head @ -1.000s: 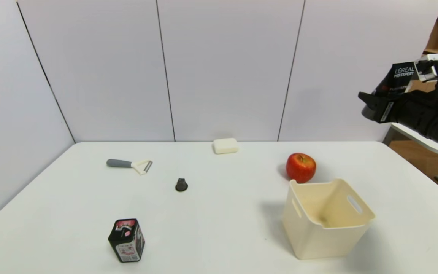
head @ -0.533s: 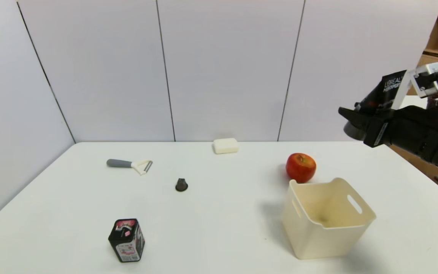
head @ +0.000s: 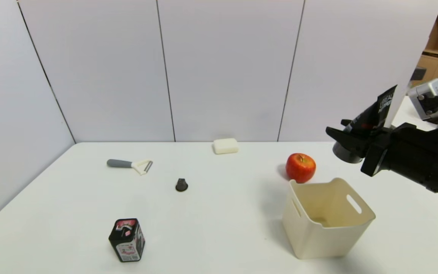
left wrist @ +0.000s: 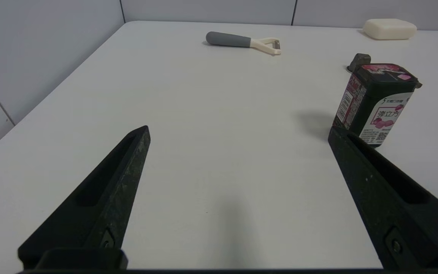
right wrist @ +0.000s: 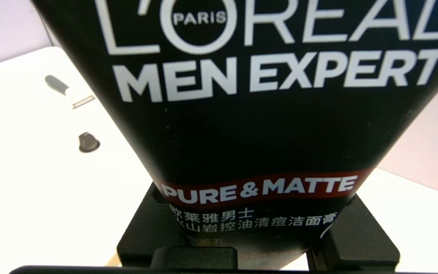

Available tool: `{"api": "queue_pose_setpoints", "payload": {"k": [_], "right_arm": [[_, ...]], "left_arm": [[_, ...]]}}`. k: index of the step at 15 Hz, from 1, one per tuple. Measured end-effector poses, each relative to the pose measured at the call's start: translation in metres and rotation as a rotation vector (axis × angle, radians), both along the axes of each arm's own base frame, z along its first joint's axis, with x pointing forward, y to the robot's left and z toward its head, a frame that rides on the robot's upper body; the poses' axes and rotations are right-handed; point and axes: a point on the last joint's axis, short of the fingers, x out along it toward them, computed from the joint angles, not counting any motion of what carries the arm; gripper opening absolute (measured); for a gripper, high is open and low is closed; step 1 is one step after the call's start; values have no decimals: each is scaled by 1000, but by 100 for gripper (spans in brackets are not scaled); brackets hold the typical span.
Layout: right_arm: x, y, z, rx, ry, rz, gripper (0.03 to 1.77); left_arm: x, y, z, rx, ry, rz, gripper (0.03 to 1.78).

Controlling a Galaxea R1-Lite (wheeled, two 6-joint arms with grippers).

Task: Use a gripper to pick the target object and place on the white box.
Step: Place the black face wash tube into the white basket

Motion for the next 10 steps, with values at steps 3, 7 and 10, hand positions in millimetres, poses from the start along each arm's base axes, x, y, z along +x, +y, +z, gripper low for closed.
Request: {"api": "queue_pose_setpoints", "payload": {"k": [3, 7, 10], "right_arm": [[-6, 4, -11, -10, 37, 26, 75], [-14, 11, -27, -32, 98, 68, 75], [-16, 14, -34, -49, 147, 82, 75]], "left_arm": [[0, 0, 0, 0, 0, 0, 169], [0, 0, 0, 0, 0, 0, 169], [0, 0, 0, 0, 0, 0, 169]]}}
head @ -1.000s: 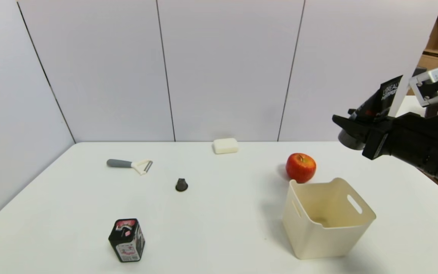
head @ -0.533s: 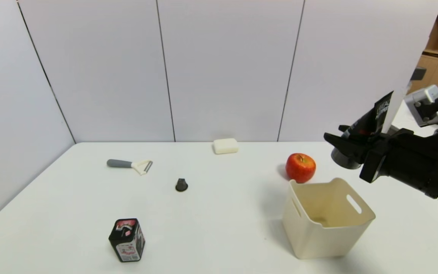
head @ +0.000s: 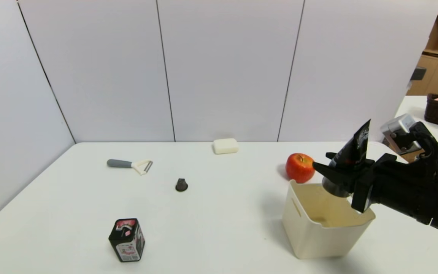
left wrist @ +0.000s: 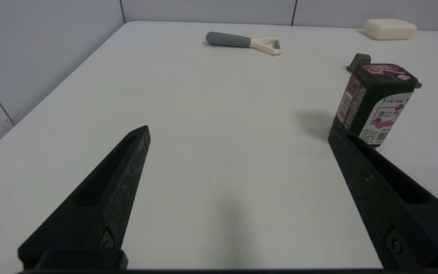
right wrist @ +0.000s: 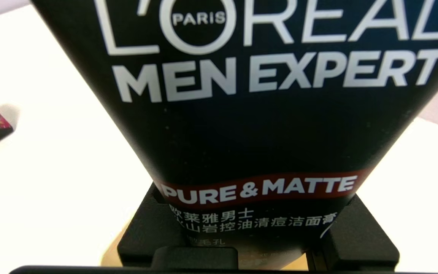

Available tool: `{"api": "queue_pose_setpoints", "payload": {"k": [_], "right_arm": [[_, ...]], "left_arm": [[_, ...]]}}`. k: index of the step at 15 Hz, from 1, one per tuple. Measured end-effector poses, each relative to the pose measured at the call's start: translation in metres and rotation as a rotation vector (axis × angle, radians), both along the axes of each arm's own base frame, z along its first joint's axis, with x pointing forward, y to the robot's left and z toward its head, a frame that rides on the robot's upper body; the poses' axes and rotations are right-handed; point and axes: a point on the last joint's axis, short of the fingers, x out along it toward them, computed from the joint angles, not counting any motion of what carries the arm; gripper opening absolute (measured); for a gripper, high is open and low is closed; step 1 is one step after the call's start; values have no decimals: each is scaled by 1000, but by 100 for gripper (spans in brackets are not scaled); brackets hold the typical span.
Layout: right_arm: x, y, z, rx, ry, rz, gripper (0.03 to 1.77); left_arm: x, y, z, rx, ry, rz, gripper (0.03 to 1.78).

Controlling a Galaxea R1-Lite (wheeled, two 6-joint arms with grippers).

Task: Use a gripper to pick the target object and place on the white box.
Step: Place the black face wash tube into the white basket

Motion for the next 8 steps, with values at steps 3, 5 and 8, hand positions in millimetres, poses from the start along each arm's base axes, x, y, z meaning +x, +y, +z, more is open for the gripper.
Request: {"api": "queue_pose_setpoints", "payload": {"k": [3, 5, 8], "right_arm": [[1, 1, -5, -9, 29, 4, 75], [4, 3, -8, -13, 43, 3, 75], [9, 4, -11, -14, 56, 3, 75]], "left_arm": [[0, 0, 0, 0, 0, 0, 169], [0, 0, 0, 0, 0, 0, 169], [0, 0, 0, 1, 0, 0, 169]]}}
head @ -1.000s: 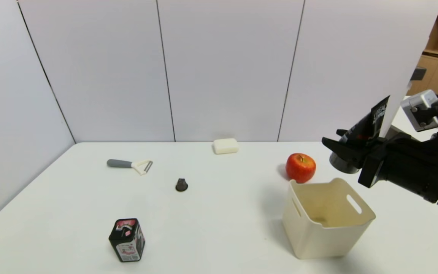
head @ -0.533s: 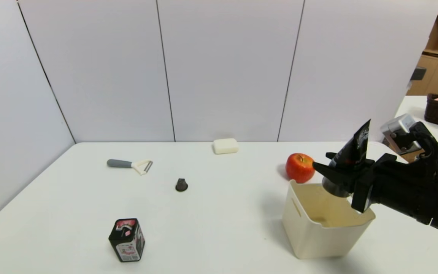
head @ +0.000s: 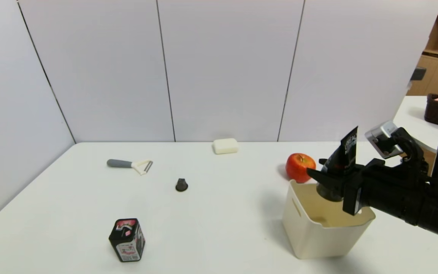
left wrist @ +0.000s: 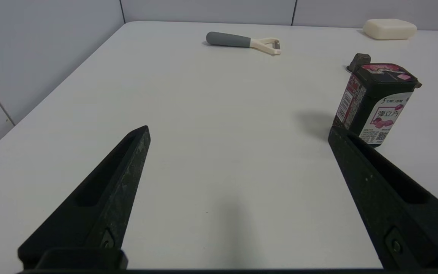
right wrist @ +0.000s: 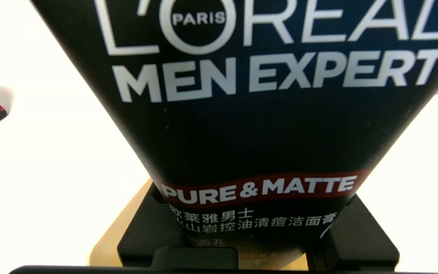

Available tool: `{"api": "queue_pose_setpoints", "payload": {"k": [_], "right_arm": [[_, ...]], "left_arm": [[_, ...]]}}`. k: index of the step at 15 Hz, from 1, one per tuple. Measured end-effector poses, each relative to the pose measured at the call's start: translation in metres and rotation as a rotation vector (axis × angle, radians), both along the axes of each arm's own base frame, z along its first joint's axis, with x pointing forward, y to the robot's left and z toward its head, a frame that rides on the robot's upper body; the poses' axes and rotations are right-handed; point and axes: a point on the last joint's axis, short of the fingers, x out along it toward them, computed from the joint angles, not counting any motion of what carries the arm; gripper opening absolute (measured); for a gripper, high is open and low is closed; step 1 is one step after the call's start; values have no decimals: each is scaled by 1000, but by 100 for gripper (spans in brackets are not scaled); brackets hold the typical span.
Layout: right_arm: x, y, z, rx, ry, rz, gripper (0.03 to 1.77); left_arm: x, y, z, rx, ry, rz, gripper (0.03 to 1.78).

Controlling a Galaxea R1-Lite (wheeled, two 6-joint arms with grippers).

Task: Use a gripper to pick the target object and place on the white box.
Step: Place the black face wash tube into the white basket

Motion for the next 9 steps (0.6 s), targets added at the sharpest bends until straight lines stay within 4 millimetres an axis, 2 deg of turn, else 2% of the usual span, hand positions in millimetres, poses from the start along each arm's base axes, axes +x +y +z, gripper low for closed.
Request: {"api": "queue_pose_setpoints", "payload": {"k": [9], "right_arm": [[4, 4, -11, -3, 11, 11, 75]], "left_arm": [[0, 0, 0, 0, 0, 0, 169]]}}
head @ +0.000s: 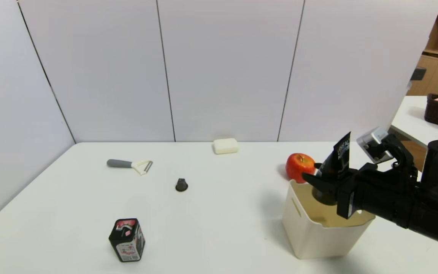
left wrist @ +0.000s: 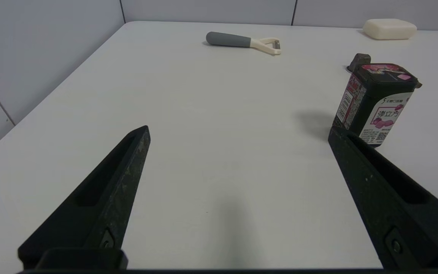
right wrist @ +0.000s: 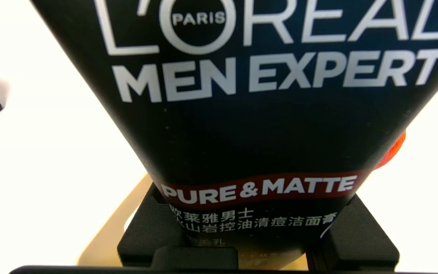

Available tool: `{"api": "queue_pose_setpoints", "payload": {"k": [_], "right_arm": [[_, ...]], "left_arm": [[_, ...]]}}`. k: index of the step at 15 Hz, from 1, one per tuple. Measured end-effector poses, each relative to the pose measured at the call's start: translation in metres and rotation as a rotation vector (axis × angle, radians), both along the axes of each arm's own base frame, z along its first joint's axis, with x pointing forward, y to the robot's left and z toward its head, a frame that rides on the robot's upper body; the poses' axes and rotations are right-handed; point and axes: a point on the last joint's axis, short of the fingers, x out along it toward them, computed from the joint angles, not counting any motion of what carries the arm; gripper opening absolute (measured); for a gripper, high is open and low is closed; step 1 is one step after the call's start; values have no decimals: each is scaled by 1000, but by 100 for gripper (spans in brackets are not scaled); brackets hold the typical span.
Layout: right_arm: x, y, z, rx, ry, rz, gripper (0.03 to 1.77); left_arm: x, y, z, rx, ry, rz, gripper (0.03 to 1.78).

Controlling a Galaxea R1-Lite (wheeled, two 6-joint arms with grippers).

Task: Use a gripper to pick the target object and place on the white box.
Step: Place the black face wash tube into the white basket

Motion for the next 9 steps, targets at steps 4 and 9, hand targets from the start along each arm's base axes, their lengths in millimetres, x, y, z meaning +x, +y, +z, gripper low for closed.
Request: {"api": "queue_pose_setpoints", "payload": {"k": [4, 9], "right_arm": [[-2, 4, -7, -7, 11, 19, 75], [-1, 7, -11, -5, 2, 31, 75]], "left_arm": [[0, 0, 0, 0, 0, 0, 169], [0, 0, 0, 0, 0, 0, 169]]}}
